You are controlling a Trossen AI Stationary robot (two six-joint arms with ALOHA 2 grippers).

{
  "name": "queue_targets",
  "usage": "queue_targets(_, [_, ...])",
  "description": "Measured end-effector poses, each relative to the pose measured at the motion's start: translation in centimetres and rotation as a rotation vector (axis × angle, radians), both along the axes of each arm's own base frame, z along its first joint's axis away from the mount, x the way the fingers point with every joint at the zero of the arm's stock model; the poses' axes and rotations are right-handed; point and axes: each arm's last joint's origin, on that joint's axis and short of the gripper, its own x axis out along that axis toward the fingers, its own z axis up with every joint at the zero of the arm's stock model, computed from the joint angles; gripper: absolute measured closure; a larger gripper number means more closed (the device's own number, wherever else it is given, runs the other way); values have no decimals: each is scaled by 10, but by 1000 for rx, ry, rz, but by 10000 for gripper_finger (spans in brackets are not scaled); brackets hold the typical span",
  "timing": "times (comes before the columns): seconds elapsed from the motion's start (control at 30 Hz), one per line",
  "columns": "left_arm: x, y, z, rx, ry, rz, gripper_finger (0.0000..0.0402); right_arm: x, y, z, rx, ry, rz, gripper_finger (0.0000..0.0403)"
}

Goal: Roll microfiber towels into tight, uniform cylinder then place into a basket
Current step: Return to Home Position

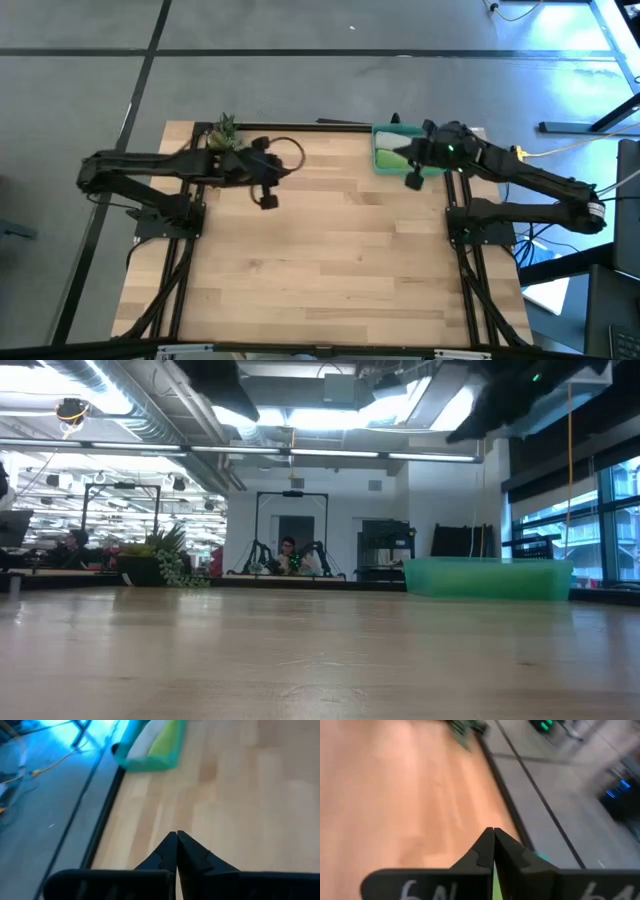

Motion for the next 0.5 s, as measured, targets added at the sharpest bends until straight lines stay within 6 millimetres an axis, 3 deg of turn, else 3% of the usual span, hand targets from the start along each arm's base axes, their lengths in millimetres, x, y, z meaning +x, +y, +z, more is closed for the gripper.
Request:
queue_targets(0.2, [-38, -6, 0, -62, -134, -102, 401, -7, 39, 4, 31, -123, 245, 397])
queue_targets(0.5, [-86, -9, -29, -88, -385, -290, 401, -13, 65, -34, 73, -250, 430, 400])
